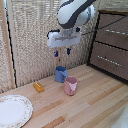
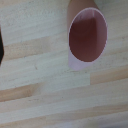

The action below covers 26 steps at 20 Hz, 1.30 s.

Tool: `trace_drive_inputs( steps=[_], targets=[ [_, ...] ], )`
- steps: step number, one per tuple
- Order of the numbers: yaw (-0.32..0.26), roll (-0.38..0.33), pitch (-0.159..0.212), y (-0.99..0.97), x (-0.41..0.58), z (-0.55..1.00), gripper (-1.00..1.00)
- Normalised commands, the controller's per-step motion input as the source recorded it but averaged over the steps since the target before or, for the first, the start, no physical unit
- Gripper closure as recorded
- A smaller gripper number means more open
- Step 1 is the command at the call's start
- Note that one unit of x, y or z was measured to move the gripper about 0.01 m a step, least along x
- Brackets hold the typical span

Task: Kindly get your arm to the topmost drawer handle. Get a good grip on it, then softly pull to open it.

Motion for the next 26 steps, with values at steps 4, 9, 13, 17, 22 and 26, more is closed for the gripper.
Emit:
trace_drive_inputs(
  steps=[4, 9, 13, 17, 22, 26],
  targets=[
    [0.086, -0.163, -0.023, -0.25, -0.169, 0.51, -1.00],
    [0.106, -0.180, -0.035, -0.31, -0.217, 0.59, -1.00],
    [0.133, -0.264, -0.069, -0.31, -0.090, 0.20, -1.00],
    [0.142, -0.350, -0.057, -0.25, -0.061, 0.00, -1.00],
    [0.152, -0.374, -0.070, -0.19, -0.029, -0.03, -1.00],
    [0.119, -0.375, -0.043, -0.19, 0.001, -0.09, -1.00]
  ],
)
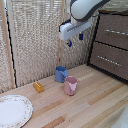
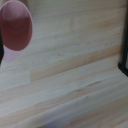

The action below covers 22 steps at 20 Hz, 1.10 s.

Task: Kindly get your arm to the topmost drawer handle. Get a good grip on it, then softly pull to open it.

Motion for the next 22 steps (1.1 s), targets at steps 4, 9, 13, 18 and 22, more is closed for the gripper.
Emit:
trace_drive_inputs(
  steps=[4, 9, 13, 18, 22],
  targets=[
    [0.095, -0.375, -0.044, -0.17, 0.057, -0.09, -1.00],
    [0.080, -0.375, -0.030, -0.16, 0.111, -0.06, -1.00],
    [0.071, -0.372, 0.000, -0.10, 0.127, 0.02, -1.00],
    [0.073, -0.372, 0.000, -0.08, 0.122, 0.02, -1.00],
    [0.071, -0.375, 0.000, -0.10, 0.136, 0.00, -1.00]
  ],
)
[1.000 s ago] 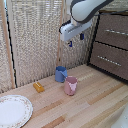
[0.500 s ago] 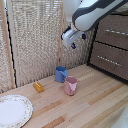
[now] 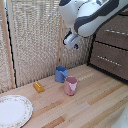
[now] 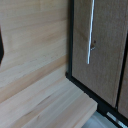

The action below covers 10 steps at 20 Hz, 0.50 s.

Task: Kindly get your arm to the topmost drawer handle. Get a good grip on it, then softly pull to open it.

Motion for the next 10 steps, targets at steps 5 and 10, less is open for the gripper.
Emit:
trace_drive_inputs(
  steps=[5, 10],
  targets=[
    [0.068, -0.375, 0.000, -0.10, 0.156, 0.00, -1.00],
    [0.037, -0.375, 0.000, -0.09, 0.238, 0.00, -1.00]
  ],
)
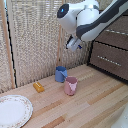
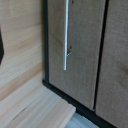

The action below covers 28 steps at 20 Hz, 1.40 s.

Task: Kindly get your arm to the topmost drawer handle. Get a good grip on it, then softly pull to open it.

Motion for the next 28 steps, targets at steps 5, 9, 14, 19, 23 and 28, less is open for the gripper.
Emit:
trace_drive_inputs(
  steps=[5, 9, 14, 19, 23, 28],
  targets=[
    [0.007, -0.375, 0.001, -0.08, 0.166, 0.08, -1.00],
    [-0.019, -0.362, 0.000, -0.18, -0.017, 0.15, -1.00],
    [-0.041, -0.315, 0.003, -0.32, -0.094, 0.19, -1.00],
    [0.030, -0.217, 0.000, -0.61, -0.090, 0.15, -1.00],
    [0.105, -0.112, 0.000, -0.71, -0.071, 0.06, -1.00],
    [0.114, -0.049, 0.000, -0.76, -0.117, 0.05, -1.00]
  ],
)
